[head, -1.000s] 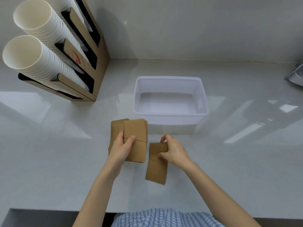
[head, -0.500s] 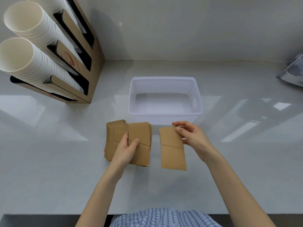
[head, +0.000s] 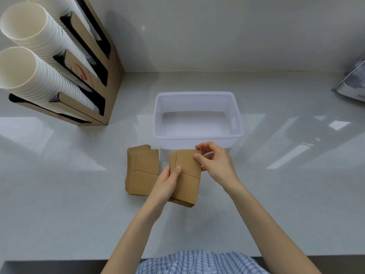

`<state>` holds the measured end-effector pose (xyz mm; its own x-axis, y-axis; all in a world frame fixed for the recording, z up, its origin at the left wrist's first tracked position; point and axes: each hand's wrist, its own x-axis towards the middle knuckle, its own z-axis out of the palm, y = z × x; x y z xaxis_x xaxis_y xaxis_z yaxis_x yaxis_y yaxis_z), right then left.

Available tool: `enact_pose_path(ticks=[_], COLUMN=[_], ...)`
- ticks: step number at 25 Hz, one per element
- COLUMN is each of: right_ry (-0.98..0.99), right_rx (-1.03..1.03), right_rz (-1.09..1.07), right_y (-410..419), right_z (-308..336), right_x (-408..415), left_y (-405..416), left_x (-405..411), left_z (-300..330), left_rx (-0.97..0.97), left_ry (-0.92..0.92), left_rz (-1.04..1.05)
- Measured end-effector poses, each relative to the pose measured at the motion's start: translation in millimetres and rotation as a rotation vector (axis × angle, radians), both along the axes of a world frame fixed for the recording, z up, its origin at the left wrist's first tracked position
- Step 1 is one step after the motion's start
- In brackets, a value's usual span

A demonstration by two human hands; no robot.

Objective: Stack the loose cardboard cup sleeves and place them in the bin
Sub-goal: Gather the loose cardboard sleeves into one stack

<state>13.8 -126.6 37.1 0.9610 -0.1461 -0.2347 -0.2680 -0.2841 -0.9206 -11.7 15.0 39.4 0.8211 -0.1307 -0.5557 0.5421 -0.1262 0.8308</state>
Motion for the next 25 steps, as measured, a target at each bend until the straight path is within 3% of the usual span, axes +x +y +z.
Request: enact_pose_path(ticks=[7, 15, 25], right_ry=[-0.025, 0.209, 0.130], right_rx=[-0.191, -0.088, -0.108], right_rz=[0.055, 0.097, 0.200], right_y=[9, 2, 16], right_z=[-5, -14, -13], right_x=[-5, -21, -26], left_y=[-4, 0, -4], left_x=[-4, 1, 0], left_z=[-4, -5, -9], left_rx=[0.038, 0.045, 0.057], left_ry=[-0.034, -0.037, -0.053], left_rz=[-0.040, 0.012, -0.104])
